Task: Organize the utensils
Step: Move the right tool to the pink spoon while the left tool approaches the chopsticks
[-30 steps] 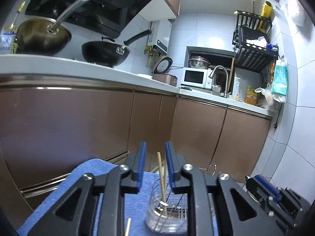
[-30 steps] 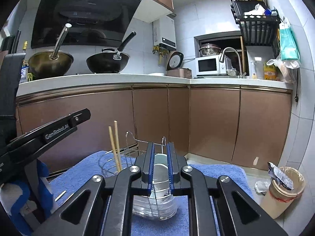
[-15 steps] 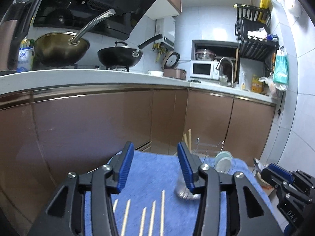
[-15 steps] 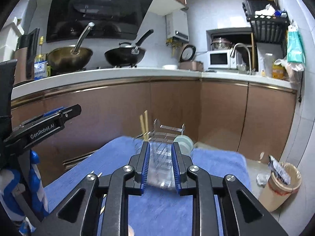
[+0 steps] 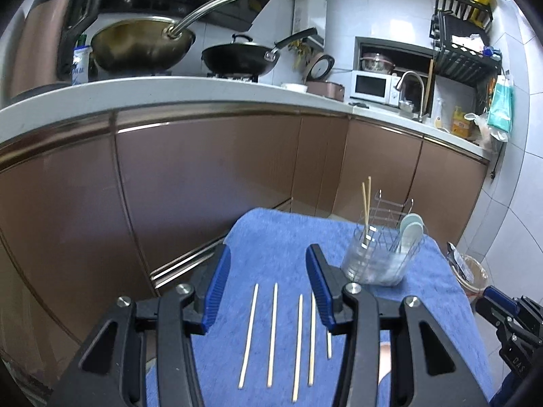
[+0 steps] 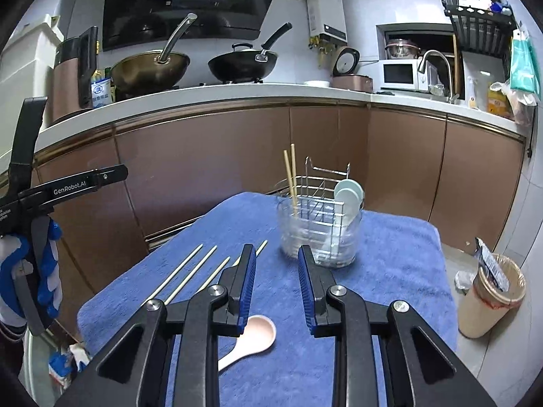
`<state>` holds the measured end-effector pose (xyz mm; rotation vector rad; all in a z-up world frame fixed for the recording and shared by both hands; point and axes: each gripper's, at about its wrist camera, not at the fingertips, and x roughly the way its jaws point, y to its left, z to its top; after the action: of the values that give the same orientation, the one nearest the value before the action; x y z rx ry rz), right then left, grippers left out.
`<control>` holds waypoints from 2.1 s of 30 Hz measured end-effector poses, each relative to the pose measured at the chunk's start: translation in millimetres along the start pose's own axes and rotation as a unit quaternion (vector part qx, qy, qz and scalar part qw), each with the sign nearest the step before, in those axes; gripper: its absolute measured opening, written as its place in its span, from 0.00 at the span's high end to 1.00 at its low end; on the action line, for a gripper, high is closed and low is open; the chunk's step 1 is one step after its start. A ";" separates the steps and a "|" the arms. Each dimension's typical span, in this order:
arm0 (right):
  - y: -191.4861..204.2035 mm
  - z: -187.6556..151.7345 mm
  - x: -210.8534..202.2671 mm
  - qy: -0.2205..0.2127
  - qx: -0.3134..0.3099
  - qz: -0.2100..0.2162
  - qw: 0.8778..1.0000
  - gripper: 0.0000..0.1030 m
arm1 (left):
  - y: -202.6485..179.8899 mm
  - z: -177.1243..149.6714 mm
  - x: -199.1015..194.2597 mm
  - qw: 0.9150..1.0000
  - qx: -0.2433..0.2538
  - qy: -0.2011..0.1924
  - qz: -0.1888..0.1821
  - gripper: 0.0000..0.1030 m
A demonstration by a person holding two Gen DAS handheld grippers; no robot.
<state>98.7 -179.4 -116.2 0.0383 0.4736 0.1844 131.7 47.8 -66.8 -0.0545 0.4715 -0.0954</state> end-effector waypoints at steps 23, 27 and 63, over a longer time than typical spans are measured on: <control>4.2 -11.0 -51.6 0.002 0.013 0.029 0.999 0.75 | 4.7 -22.1 -43.3 0.997 -0.002 0.065 -0.043 0.57; -2.2 -14.4 -42.1 0.021 0.020 0.034 0.999 0.75 | 5.3 -24.9 -24.7 0.993 -0.014 0.097 -0.067 0.57; -54.0 -75.7 133.5 0.248 0.103 0.158 0.950 0.73 | -31.4 -61.0 247.7 0.916 0.007 0.383 -0.116 0.72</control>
<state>189.7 -208.2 -247.9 0.2780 0.9897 0.4648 321.0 -11.1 -230.3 -0.0578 1.2525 -0.3604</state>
